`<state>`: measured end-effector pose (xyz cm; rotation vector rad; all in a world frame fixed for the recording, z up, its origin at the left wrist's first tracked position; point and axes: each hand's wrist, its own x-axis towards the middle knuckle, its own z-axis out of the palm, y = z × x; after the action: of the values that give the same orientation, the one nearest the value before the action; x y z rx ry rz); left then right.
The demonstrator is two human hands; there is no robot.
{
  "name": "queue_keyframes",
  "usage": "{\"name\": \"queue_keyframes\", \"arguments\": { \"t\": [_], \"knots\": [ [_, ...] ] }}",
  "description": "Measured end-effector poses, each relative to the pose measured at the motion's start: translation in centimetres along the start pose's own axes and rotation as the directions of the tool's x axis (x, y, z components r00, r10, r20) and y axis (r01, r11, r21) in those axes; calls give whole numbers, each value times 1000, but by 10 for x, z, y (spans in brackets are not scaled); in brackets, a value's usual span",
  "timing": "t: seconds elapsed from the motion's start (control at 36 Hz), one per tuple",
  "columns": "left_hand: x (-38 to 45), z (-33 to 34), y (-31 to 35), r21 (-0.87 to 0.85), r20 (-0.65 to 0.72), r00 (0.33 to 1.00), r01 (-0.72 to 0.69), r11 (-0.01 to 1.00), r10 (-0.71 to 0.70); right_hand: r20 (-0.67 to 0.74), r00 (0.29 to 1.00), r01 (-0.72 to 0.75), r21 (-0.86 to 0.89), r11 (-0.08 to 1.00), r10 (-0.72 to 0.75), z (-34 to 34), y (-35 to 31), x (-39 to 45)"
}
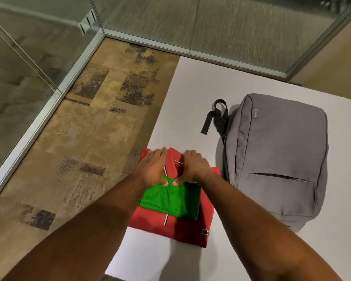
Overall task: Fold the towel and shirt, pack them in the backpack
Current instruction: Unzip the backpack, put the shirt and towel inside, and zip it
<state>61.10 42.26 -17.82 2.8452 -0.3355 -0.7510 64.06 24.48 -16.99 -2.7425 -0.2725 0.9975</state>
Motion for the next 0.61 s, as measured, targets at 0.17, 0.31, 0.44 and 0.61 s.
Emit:
{"name": "queue_keyframes", "arguments": {
  "t": [0.17,0.31,0.44,0.61],
  "knots": [
    [5,3,-3,-25,-17,1000,6,1000,-6,62,998,-36,64,997,32,5,-12,-3],
    [6,0,-2,29,8,1000,-1,1000,1,66,998,10,-22,1000,-9,8,-17,-7],
    [5,1,0,63,-27,1000,5,998,-3,37,997,66,-33,997,-65,12,-18,-19],
    [4,0,4,38,-8,999,-39,999,39,-76,992,93,-60,994,-97,21,-21,-37]
  ]
}}
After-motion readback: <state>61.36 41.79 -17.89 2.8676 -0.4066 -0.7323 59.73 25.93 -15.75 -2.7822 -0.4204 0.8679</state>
